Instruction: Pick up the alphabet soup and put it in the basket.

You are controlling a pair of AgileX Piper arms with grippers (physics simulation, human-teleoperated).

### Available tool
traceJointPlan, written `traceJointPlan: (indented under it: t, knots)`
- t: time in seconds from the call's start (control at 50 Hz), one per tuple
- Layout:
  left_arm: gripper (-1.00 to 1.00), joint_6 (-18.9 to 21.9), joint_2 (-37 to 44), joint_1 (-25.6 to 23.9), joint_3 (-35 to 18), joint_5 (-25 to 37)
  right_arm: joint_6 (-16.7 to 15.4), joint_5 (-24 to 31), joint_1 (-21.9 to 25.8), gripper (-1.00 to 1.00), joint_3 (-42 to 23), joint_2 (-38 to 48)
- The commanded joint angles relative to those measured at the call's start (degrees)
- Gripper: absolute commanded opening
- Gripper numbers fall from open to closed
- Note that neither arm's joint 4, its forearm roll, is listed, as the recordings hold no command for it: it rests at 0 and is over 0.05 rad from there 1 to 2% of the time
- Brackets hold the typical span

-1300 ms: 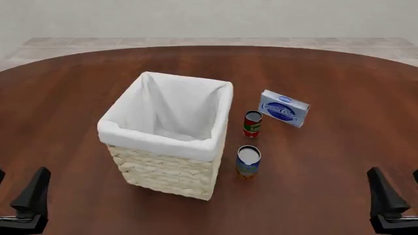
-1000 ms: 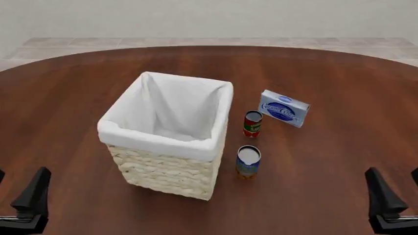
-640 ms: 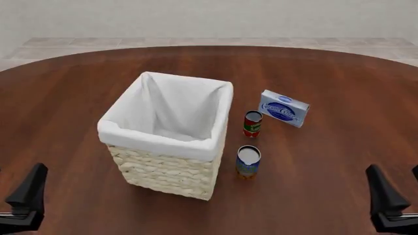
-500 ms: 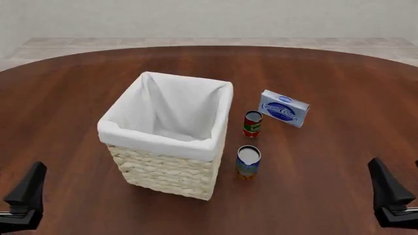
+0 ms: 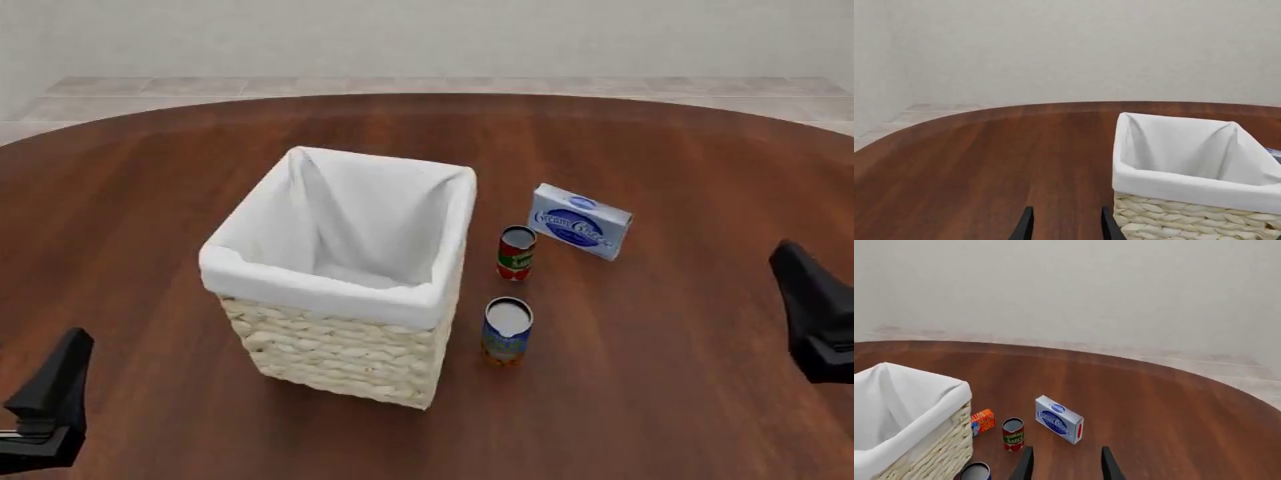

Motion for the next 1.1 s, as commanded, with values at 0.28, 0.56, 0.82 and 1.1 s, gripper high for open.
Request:
traceJointPlan:
  t: [0.28,0.56,0.82,1.1]
  knots:
    - [1.00,0.00,0.03,0.00,-0.06,0.03,-4.08,2.43,4.08,1.00,-11.23,13.03]
    - [1.00,0.00,0.02,0.00,-0.06,0.04,-1.47,0.39,9.14,1.00,-14.62,20.62]
    - [1.00,0.01,0.03,0.00,-0.06,0.03,-1.71,-1.92,15.09,1.00,-16.54,29.17]
    - [1.00,0.00,0.03,0.01,-0.06,0.03,-2.88,-3.03,18.14,1.00,-17.77,33.12]
